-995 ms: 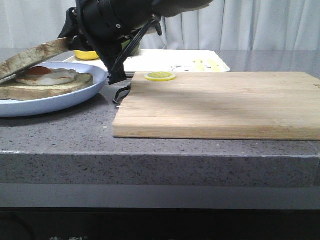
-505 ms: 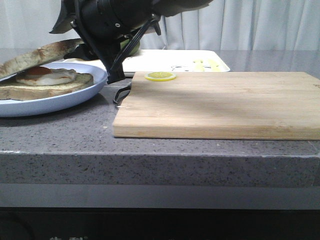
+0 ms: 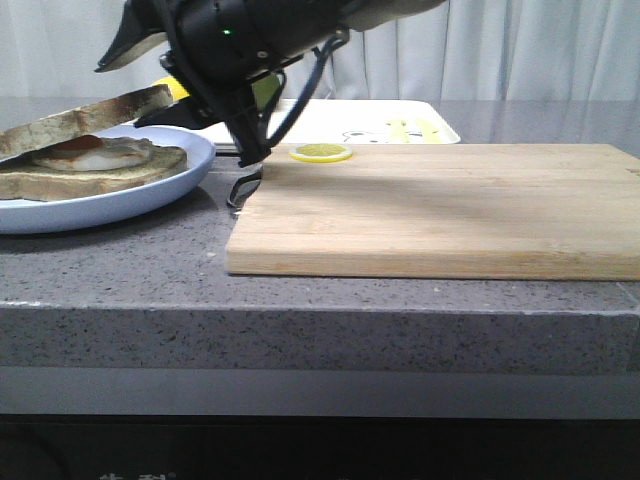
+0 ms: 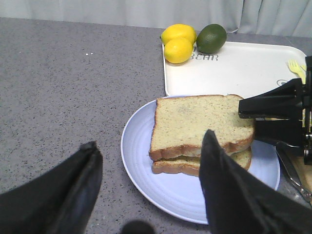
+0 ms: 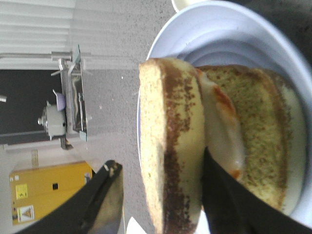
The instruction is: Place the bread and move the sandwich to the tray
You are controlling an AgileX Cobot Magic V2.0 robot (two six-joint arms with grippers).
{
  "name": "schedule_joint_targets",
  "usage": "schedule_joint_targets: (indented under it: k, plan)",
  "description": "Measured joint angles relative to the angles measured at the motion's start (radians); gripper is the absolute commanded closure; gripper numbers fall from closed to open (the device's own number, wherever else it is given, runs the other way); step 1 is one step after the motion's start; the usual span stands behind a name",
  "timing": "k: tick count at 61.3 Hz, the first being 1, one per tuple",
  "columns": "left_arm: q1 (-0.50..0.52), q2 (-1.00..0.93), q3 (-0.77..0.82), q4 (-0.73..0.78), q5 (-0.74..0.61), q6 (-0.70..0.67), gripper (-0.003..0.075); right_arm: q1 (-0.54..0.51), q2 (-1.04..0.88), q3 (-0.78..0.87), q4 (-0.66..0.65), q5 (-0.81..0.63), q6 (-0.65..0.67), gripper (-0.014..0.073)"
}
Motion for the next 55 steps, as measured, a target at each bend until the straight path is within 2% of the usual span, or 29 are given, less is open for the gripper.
schedule_joint_targets:
  k: [7, 13, 18, 31, 55]
  plan:
    - [0.0, 0.0, 0.0, 0.0, 0.0, 0.0, 0.0294, -0.033, 0.0, 0.0, -0.05, 0.061, 0.006, 0.0206]
    - [0.0, 0.0, 0.0, 0.0, 0.0, 0.0, 0.0294, -0.057, -0.002, -0.002, -0.142, 0.11, 0.039, 0.0207]
    - [0.0, 0.0, 0.0, 0.0, 0.0, 0.0, 0.0294, -0.078, -0.015, -0.002, -0.258, 0.151, 0.094, 0.0207]
    - [0.0, 0.0, 0.0, 0.0, 0.0, 0.0, 0.0294, -0.099, -0.118, -0.002, -0.664, 0.236, 0.237, 0.021]
    - [0.0, 0.0, 0.0, 0.0, 0.0, 0.0, 0.0294, -0.1, -0.456, -0.002, -1.238, 0.429, 0.26, 0.0211]
